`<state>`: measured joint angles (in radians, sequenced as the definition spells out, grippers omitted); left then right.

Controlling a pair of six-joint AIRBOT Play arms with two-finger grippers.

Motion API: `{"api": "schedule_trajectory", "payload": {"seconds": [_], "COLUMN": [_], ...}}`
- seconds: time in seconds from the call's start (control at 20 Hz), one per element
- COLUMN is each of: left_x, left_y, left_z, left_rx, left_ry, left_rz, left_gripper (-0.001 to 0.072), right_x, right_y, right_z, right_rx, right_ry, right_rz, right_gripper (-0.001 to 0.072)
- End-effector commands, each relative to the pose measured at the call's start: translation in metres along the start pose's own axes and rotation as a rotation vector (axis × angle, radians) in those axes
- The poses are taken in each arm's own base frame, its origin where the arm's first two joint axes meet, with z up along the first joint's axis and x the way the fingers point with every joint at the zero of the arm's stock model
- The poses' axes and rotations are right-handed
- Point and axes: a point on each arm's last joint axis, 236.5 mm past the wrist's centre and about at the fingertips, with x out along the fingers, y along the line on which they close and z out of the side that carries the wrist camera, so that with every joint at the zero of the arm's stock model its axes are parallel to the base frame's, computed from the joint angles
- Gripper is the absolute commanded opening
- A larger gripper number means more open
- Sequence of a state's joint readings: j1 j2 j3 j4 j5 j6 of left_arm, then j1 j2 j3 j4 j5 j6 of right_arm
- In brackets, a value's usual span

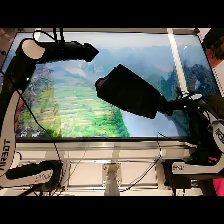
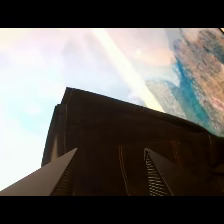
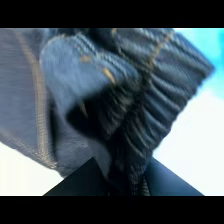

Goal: Fold the clothes and pants, and hang the long-sleeved shirts on hangers.

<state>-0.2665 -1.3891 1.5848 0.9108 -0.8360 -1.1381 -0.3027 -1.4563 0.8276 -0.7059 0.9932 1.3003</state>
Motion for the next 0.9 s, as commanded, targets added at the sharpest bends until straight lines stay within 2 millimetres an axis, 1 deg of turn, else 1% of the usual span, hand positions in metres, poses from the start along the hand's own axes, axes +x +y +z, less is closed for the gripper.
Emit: {"api": "schedule_trajectory", "payload": {"seconds": [0.0,0.1,0.15,0.2,0.35,0.45,0.5,0.55,0.6,0.7,0.8,0.85], "left_x": [0.000,0.000,0.000,0.000,0.000,0.000,0.000,0.001,0.001,0.001,0.001,0.001], "left_y": [0.000,0.000,0.000,0.000,0.000,0.001,0.001,0.001,0.001,0.001,0.001,0.001], "left_z": [0.000,0.000,0.000,0.000,0.000,0.000,0.000,0.000,0.000,-0.001,-0.001,-0.001], "left_rx": [0.000,0.000,0.000,0.000,0.000,0.000,0.000,-0.001,-0.001,-0.001,-0.001,-0.001], "left_ry": [-0.001,-0.001,-0.001,-0.001,-0.001,0.000,0.000,0.000,0.000,0.001,0.001,0.001], "left_rz": [0.000,0.001,0.001,0.001,0.001,0.001,0.001,0.001,0.001,0.001,0.001,0.001], "left_gripper": [0.0479,0.0479,0.0479,0.0479,0.0479,0.0479,0.0479,0.0479,0.0479,0.0479,0.0479,0.0479], "right_x": [-0.047,-0.100,-0.131,-0.162,-0.248,-0.304,-0.331,-0.351,-0.367,-0.387,-0.402,-0.414], "right_y": [0.028,0.040,0.044,0.043,0.024,0.008,-0.001,-0.009,-0.016,-0.026,-0.030,-0.033], "right_z": [0.027,0.062,0.081,0.096,0.129,0.142,0.144,0.142,0.137,0.120,0.101,0.093], "right_rx": [0.022,0.018,0.017,0.016,0.057,0.086,0.117,0.135,0.146,0.164,0.189,0.203], "right_ry": [-0.145,-0.290,-0.366,-0.424,-0.582,-0.698,-0.750,-0.778,-0.787,-0.769,-0.742,-0.750], "right_rz": [0.059,0.088,0.095,0.094,0.069,0.054,0.051,0.045,0.038,0.029,0.027,0.017], "right_gripper": [0.0018,0.0017,0.0016,0.0016,0.0016,0.0016,0.0016,0.0016,0.0017,0.0017,0.0017,0.0017]}}
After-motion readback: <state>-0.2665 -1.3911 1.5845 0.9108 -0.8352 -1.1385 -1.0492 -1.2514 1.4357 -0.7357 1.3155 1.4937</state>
